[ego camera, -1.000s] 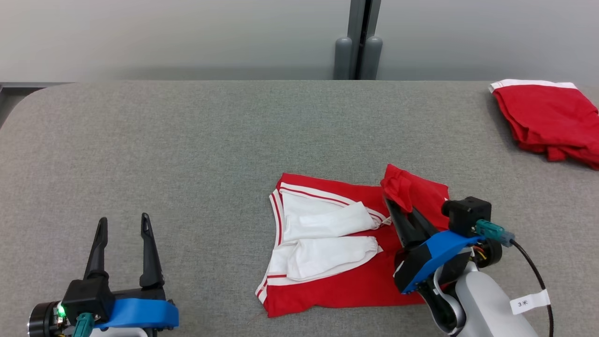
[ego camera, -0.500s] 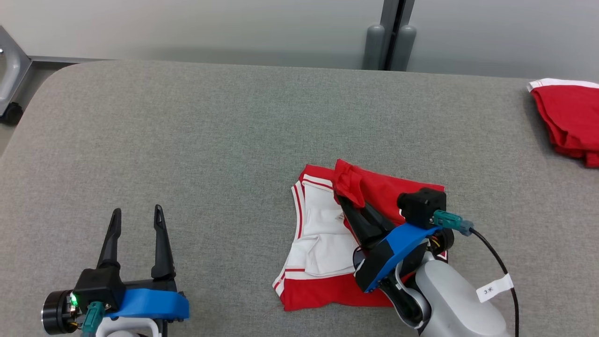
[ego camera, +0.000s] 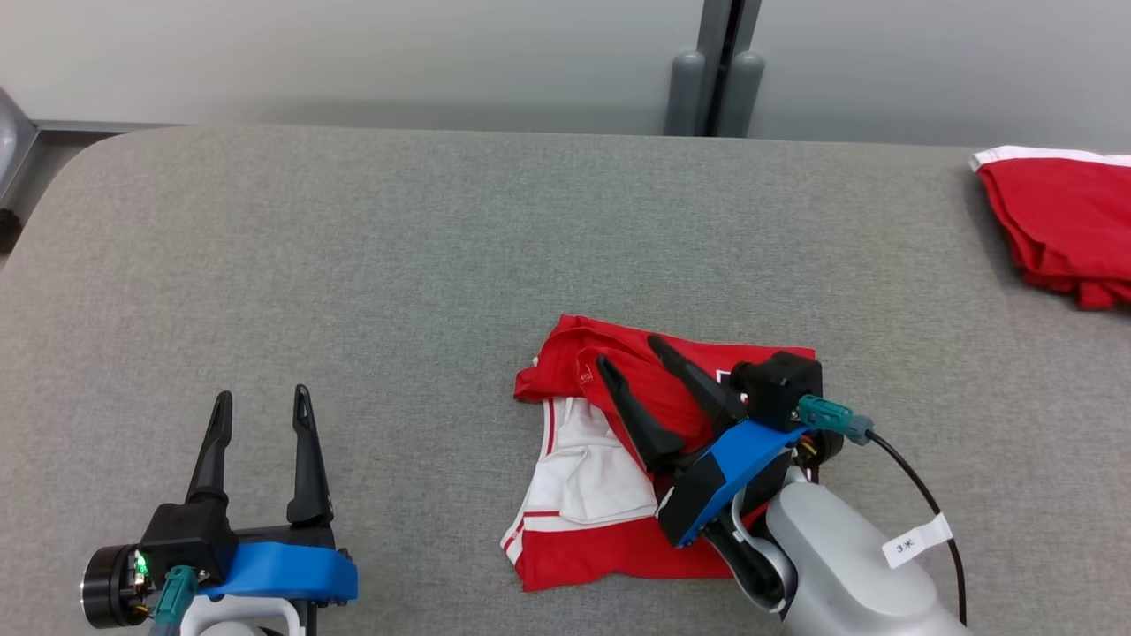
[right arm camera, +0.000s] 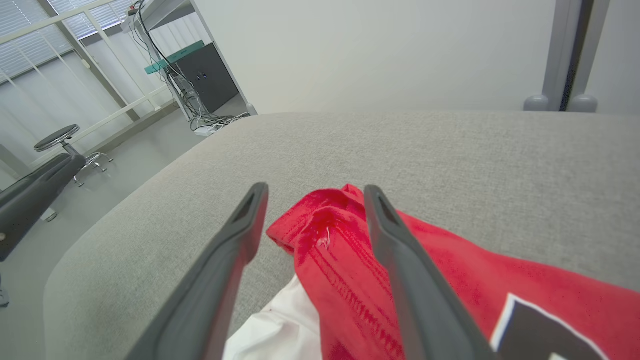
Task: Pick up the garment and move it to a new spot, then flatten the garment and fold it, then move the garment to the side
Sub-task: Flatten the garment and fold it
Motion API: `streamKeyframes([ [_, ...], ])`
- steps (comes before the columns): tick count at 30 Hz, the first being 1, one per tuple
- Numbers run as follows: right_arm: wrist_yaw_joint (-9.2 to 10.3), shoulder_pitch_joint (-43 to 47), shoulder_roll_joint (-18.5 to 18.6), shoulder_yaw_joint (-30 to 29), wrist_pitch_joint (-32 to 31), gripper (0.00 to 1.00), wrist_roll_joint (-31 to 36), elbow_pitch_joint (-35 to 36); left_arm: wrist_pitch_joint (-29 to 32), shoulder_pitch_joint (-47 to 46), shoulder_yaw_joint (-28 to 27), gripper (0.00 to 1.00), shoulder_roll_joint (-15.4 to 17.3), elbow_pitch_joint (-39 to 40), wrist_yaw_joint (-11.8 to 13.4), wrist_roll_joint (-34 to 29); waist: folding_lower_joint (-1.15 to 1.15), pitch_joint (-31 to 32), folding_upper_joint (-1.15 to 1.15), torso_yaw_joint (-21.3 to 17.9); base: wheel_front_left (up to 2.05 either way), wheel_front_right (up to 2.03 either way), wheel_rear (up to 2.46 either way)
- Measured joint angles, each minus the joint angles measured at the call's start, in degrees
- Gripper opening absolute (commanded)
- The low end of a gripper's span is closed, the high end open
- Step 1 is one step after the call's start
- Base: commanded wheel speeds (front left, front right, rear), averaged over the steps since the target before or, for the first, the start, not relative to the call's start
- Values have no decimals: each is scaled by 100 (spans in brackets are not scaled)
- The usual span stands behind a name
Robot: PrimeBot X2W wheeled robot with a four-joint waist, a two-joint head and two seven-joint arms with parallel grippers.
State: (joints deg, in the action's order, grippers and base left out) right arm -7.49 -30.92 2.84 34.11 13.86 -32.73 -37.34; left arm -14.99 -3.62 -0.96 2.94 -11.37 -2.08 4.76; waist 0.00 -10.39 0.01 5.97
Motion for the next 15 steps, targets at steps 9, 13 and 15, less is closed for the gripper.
streamKeyframes([
  [9, 0, 355, 60, -996, 103, 100, 1066, 691, 0, 26, -11, 100, 0, 105, -2, 21, 0, 162, 0, -283, 0, 0, 0],
  [13, 0, 776, 243, -1624, 112, 100, 1366, 1246, 0, 50, 2, 100, -2, 164, 0, 12, 0, 215, 0, -410, 0, 0, 0],
  [15, 0, 1001, 299, -1924, 112, 100, 1473, 1440, 0, 54, 11, 100, -2, 179, 1, 9, 0, 238, 0, -445, 0, 0, 0],
])
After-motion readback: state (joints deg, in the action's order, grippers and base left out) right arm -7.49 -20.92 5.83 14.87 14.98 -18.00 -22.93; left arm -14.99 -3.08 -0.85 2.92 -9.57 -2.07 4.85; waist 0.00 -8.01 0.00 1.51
